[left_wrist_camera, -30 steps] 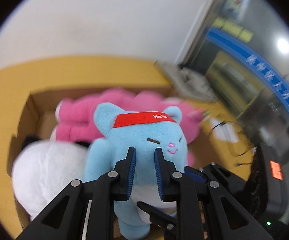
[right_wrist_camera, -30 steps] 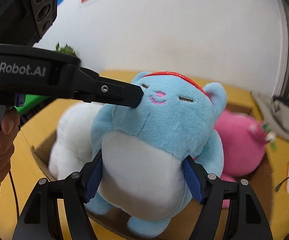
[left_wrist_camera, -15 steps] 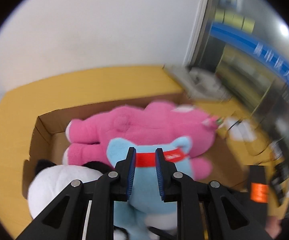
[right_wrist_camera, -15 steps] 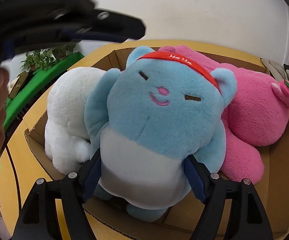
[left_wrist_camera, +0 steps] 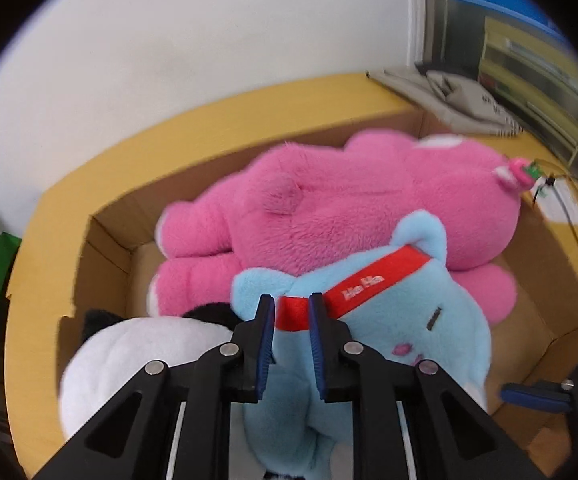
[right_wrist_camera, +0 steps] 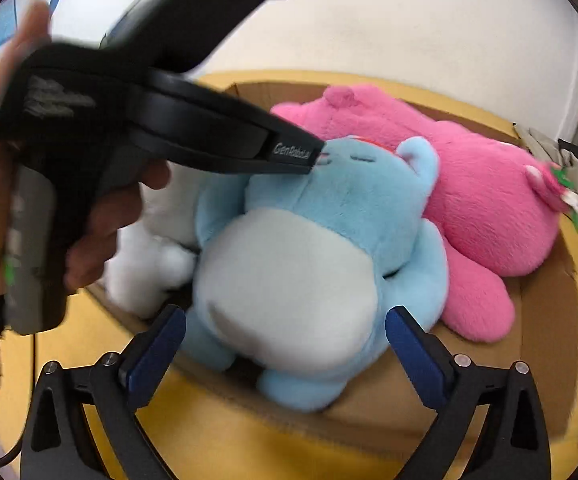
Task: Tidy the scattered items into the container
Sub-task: 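Carry the blue cat with both grippers and lower it into the box, then open both grippers and withdraw from the blue cat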
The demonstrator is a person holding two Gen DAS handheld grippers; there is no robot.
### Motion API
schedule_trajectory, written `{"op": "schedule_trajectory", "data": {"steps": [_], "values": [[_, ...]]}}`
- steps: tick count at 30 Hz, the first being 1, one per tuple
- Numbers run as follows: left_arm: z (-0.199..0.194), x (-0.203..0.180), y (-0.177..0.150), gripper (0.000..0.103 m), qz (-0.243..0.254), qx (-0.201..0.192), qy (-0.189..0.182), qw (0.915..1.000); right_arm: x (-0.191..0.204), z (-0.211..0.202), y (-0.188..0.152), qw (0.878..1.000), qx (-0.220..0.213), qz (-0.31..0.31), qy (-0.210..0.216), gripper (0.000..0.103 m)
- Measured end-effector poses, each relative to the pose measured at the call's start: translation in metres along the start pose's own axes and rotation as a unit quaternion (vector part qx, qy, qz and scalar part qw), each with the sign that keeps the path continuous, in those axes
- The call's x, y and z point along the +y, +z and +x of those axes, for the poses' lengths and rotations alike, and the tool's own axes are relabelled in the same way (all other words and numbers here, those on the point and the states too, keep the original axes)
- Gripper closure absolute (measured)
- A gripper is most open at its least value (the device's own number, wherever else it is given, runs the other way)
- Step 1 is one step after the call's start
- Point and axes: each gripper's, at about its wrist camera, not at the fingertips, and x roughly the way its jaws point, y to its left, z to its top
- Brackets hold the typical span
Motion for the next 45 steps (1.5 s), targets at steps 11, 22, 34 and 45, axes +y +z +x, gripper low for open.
{"op": "schedule_trajectory", "data": {"steps": [11,22,34,45], "values": [[-0.188,-0.01,-0.075,0.022,-0.049,-0.145,-0.076,0.9852,0.003,-0.145,-0.033,0.987,-0.122,0.026,-0.105,0.0],[-0.25,-0.054,-0.147,0.022,-0.09,-0.154,-0.075,0.9811,0.002,-0.182,-0.066,0.982,-0.121,0.037,-0.141,0.0],[-0.246,-0.063,-0.161,0.022,-0.104,-0.144,-0.086,0.9803,0.003,-0.195,-0.082,0.979,-0.123,0.039,-0.155,0.0],[-0.236,-0.066,-0.16,0.022,-0.107,-0.14,-0.096,0.9797,-0.003,-0.193,-0.086,0.979,-0.119,0.045,-0.159,0.0]]}}
